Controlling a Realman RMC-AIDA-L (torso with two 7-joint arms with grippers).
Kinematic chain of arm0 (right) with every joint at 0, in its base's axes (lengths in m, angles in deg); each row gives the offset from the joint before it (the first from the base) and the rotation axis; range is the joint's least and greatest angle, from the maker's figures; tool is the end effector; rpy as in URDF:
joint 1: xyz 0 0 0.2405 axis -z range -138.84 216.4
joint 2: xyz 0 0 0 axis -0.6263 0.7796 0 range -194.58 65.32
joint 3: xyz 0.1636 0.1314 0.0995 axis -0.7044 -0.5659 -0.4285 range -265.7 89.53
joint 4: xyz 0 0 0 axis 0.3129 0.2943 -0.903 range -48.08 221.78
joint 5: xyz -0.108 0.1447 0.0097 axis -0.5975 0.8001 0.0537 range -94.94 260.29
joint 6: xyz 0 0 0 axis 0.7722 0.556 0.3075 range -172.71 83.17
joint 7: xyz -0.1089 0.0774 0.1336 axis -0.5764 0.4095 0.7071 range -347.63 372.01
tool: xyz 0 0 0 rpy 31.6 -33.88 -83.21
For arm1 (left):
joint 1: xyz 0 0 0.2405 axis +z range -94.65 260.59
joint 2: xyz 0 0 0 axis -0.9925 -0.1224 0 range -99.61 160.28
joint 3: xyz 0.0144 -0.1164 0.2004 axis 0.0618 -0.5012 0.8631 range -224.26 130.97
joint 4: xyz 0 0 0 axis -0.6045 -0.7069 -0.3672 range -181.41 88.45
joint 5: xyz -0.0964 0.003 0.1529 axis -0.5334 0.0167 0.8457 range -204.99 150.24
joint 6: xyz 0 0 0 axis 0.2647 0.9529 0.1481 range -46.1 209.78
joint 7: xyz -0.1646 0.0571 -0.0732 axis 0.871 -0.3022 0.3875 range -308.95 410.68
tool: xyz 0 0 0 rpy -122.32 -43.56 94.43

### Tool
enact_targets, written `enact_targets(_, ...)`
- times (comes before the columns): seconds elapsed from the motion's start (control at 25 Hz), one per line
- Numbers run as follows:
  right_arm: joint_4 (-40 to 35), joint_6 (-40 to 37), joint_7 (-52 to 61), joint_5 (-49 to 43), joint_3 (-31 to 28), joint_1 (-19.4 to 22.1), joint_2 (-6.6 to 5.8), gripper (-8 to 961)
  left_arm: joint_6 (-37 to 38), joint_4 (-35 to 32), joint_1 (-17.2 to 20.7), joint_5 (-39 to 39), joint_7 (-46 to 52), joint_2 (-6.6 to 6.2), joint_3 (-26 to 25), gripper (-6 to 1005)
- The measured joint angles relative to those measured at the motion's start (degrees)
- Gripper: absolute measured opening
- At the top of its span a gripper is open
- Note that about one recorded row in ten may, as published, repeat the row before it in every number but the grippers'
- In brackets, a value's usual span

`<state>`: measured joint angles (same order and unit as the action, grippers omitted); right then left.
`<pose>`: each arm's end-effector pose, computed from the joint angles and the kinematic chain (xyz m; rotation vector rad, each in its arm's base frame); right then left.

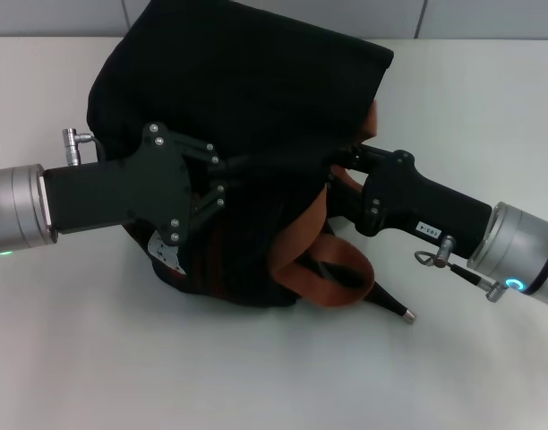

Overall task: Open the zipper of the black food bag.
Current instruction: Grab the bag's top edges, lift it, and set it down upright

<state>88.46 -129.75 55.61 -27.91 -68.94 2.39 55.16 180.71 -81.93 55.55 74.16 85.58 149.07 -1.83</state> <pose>0.1637 0.2982 -0.0809 -2.4668 0.5382 1.1730 -0.1777 0.2841 -0.0182 -2.5885 0.4437 -0.8381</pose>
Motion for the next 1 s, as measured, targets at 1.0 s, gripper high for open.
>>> enact_targets(1.0,2.8,2.3,-3.0,0.0,-0.1,-0.9,0.09,57,0.1,0.5,0.0,-0.1,-0.8,0.00,0.6,85)
